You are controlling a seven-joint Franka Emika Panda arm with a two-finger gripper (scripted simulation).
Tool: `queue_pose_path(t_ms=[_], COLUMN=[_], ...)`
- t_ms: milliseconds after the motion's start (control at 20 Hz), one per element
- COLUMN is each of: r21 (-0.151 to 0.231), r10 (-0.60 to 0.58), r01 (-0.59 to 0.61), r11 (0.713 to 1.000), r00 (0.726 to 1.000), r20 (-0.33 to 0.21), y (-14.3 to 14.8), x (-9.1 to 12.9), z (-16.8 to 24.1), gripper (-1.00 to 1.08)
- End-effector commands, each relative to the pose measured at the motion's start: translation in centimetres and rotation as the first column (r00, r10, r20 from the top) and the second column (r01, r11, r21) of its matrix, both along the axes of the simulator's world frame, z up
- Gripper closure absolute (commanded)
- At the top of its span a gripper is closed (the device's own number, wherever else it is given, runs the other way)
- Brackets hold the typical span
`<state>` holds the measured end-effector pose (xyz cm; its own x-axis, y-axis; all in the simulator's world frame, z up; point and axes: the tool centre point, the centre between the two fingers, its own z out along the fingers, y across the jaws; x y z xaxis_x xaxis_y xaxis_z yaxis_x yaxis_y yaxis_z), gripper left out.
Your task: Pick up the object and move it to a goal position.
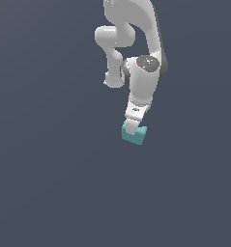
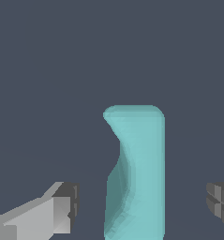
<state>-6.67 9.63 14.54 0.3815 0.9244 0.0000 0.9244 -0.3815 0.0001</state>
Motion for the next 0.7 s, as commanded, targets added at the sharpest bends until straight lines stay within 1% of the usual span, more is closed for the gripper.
queue_pose_path(t_ms=[0, 450, 650], r21=[0.0, 0.001, 0.001], r10=[0.0, 0.005, 0.005], r01=[0.0, -0.005, -0.005], r11=[1.0, 1.0, 1.0], r00=[1.0, 1.0, 1.0], r20=[0.0, 0.0, 0.0], y=[0.0, 0.0, 0.0], x=[0.0, -0.2, -0.1], z=[-0.3, -3.9, -4.9], gripper=[-0.92, -0.92, -0.92])
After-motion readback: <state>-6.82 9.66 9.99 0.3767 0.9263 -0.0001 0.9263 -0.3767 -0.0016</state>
